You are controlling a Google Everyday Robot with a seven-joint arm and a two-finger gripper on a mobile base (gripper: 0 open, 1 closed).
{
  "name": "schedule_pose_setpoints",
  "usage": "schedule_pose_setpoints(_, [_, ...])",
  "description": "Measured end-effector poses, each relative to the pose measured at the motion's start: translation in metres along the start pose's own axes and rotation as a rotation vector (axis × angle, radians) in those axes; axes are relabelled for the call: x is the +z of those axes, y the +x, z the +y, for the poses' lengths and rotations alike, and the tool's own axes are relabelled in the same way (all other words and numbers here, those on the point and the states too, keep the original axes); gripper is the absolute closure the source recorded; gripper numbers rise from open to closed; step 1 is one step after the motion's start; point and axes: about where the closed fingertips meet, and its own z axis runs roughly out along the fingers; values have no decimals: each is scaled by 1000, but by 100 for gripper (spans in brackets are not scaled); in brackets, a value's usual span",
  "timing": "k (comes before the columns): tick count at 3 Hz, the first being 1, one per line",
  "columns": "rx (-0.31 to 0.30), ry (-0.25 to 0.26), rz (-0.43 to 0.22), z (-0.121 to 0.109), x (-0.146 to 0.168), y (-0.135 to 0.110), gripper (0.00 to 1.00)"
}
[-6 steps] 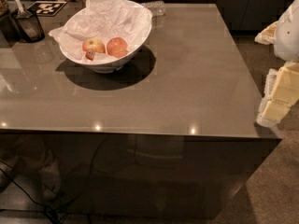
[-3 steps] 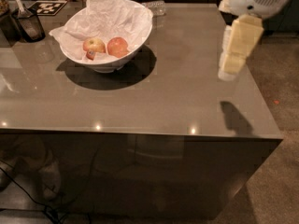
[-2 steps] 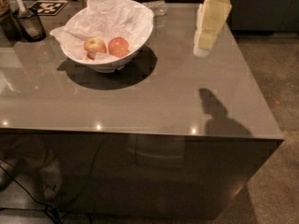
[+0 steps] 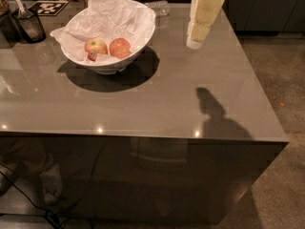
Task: Pick apple from white bowl
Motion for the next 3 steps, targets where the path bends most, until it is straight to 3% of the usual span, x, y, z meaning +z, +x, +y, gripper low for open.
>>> schedule_pose_setpoints(1, [-71, -13, -8, -16, 20, -26, 0])
schedule_pose_setpoints(2, [-134, -65, -33, -54, 73, -66, 0])
schedule_pose_setpoints(3, [-131, -30, -55, -65, 75, -73, 0])
